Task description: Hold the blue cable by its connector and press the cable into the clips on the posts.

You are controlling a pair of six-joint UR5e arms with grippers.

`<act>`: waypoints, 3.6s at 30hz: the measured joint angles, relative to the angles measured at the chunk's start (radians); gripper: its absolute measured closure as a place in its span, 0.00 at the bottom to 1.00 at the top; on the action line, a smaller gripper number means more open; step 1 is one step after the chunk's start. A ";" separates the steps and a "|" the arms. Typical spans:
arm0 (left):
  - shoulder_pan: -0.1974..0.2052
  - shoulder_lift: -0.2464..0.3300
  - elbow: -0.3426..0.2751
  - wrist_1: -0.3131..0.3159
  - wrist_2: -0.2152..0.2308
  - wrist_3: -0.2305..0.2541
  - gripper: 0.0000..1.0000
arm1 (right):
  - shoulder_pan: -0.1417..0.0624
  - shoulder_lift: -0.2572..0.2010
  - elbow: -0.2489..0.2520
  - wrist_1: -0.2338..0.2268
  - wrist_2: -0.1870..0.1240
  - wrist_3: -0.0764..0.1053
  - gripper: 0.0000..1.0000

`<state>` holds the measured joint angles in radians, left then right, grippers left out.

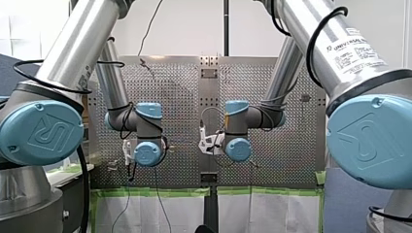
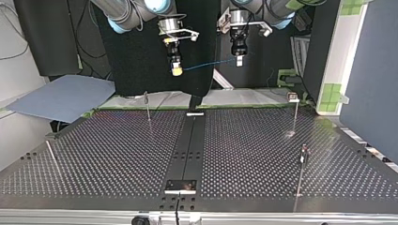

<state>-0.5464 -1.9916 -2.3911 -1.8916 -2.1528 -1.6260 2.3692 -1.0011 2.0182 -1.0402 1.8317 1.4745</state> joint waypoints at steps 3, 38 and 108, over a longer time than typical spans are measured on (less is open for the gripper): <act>0.000 0.000 0.000 0.000 0.000 0.000 1.00 | 0.000 0.000 0.000 0.000 0.000 0.000 1.00; 0.000 0.000 0.000 0.000 0.000 0.000 1.00 | 0.000 0.000 0.000 0.000 0.000 0.000 1.00; 0.000 0.001 0.000 -0.001 0.000 0.000 0.97 | 0.024 0.024 -0.011 0.026 0.004 -0.009 1.00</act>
<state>-0.5466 -1.9904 -2.3911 -1.8931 -2.1529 -1.6259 2.3928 -0.9768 2.0074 -1.0144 1.8355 1.4658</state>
